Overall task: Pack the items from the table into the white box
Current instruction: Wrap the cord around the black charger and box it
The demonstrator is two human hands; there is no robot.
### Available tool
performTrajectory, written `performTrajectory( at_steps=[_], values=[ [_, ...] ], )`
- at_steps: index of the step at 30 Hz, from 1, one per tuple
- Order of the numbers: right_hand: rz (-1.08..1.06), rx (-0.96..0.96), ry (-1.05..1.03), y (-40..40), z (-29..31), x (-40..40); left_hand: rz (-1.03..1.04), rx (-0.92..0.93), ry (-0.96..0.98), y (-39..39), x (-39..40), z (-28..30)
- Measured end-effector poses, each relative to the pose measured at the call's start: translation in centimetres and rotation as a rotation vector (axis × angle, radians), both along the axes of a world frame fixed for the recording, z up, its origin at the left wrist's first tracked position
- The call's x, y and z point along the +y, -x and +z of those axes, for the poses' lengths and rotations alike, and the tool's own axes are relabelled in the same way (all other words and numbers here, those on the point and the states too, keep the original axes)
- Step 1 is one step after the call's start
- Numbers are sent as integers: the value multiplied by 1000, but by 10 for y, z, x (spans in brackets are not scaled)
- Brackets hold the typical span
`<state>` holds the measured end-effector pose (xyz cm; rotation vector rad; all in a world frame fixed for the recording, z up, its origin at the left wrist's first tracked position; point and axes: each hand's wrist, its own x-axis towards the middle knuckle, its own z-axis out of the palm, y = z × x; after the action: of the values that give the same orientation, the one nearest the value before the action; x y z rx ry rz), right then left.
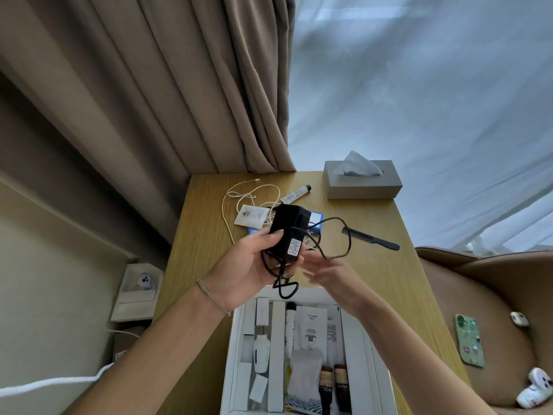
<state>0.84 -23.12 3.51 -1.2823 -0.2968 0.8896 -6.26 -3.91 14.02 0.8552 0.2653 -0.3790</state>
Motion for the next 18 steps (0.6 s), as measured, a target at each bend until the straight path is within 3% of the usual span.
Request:
performTrajectory(
  at_steps=[2, 5, 9, 12, 18],
  values=[
    [145, -100, 2, 12, 3, 12, -15, -3, 19, 0, 1, 4],
    [185, -189, 27, 16, 10, 22, 14, 37, -15, -2, 2, 4],
    [232, 71, -86, -2, 16, -1, 102, 99, -55, -1, 10, 0],
    [135, 163, -115, -15, 10, -20, 118, 136, -180, 3, 15, -3],
    [-119, 102, 71, -33, 5, -38, 185, 187, -90, 4, 20, -3]
  ],
)
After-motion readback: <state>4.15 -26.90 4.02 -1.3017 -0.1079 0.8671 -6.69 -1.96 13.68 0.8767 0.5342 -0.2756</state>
